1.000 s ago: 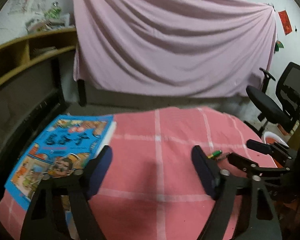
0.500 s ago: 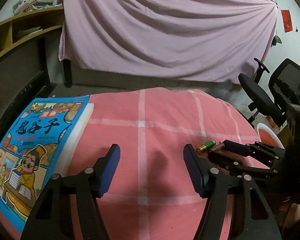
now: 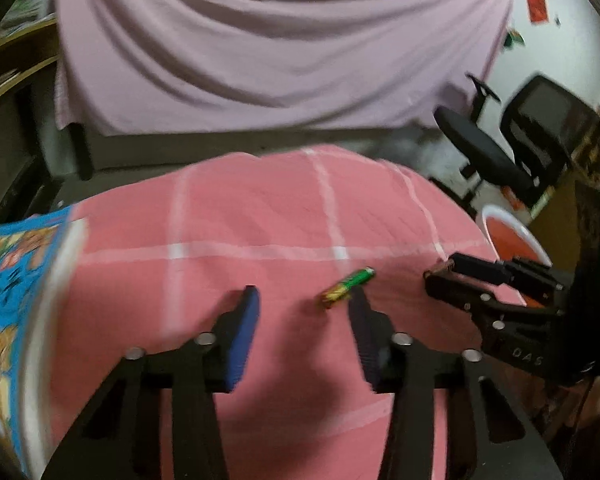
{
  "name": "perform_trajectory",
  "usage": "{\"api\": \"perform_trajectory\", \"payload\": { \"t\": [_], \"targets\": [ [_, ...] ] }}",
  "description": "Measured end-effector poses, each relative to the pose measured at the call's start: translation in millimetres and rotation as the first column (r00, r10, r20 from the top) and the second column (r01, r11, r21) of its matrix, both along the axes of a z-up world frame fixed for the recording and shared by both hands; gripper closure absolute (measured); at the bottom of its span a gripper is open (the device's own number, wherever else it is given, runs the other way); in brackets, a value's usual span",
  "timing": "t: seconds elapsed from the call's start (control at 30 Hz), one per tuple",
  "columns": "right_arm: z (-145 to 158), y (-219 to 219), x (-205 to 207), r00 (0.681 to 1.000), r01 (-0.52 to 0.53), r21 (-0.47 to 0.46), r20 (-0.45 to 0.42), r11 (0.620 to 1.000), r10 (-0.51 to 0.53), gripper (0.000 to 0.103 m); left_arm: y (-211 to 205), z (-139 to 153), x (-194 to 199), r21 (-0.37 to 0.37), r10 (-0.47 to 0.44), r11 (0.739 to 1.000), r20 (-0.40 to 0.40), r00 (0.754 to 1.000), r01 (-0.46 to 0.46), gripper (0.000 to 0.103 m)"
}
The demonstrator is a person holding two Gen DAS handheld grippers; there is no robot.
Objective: Collect trash
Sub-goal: 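Grasp the green battery with left gripper while right grasps the POWER battery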
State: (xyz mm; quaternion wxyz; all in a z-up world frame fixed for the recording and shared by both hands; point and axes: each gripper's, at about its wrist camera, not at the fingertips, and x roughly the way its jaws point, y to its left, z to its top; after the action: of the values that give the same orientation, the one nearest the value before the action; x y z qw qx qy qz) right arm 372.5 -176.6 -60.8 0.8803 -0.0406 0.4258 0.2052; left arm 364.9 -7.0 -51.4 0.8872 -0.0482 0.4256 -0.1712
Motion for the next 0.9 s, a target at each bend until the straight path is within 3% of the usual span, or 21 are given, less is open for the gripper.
{"api": "perform_trajectory", "payload": {
  "t": [0.27,0.37,0.57,0.7,0.9],
  "targets": [
    [-2,-13,2,1.0,0.005,0.044,-0.024,0.999,-0.004,0.063,-30,-5,9,0.068,-0.116,0.991,-0.017,0.993,0.117,0.074],
    [-3,-12,2,1.0,0.003,0.052,-0.03,0.999,-0.001,0.063,-31,-7,9,0.088,-0.113,0.989,-0.024,0.993,0.115,0.085],
    [-4,-11,-2,1.0,-0.01,0.038,-0.024,0.999,0.011,0.063,-43,-9,2,0.135,-0.146,0.98,-0.011,0.989,0.146,0.095],
    [-3,-11,-4,1.0,-0.011,0.036,-0.011,0.999,0.012,0.063,-50,-9,-5,0.173,-0.153,0.974,0.011,0.988,0.149,0.096],
    [2,-12,-11,0.999,-0.008,0.035,0.037,0.999,0.007,0.063,-52,-8,-14,0.147,-0.119,0.983,0.04,0.992,0.112,0.096]
  ]
}}
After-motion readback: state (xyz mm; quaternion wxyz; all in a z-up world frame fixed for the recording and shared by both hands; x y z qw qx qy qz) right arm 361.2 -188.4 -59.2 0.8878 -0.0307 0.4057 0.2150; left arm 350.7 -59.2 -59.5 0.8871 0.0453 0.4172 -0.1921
